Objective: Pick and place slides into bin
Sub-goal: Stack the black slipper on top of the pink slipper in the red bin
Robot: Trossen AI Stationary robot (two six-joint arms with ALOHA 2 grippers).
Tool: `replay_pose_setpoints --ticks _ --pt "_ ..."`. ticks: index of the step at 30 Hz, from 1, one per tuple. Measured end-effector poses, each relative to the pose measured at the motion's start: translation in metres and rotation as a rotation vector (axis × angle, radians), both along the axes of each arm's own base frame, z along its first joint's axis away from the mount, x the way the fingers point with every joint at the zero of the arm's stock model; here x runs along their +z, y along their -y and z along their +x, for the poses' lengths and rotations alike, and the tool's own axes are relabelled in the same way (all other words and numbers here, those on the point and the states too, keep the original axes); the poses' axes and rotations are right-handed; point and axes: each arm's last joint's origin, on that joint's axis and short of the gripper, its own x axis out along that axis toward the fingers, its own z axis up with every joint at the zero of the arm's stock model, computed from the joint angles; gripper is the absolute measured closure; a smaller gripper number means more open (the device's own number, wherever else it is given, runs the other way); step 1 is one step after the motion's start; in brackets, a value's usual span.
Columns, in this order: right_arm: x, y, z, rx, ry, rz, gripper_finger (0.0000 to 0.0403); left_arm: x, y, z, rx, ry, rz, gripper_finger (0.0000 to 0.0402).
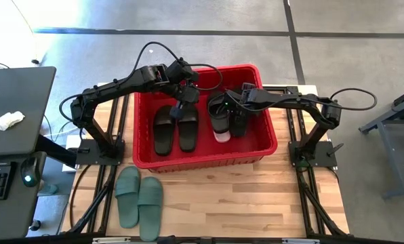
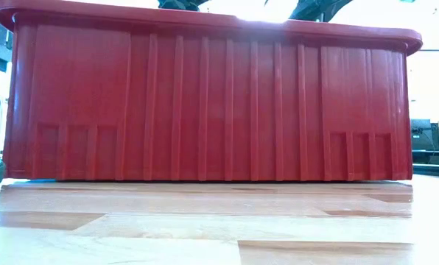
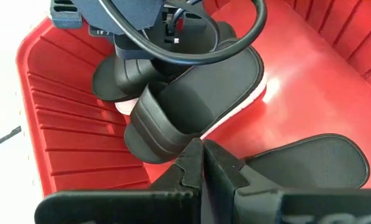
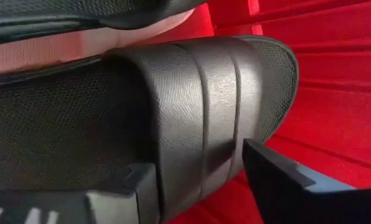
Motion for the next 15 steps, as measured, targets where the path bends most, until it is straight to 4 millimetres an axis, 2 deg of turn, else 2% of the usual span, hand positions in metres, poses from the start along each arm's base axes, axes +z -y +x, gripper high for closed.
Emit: replay_pose_setpoints --ticks 6,15 --pt "0.003 0.000 -0.001 0.004 -0.002 -0.011 0.0183 0.000 0.000 0.000 0.000 0.000 0.000 0.0399" --pt "0.019 -0.004 -0.008 0.012 0.043 -0.031 0.0180 0.000 0.000 0.000 0.000 0.000 0.000 0.0399"
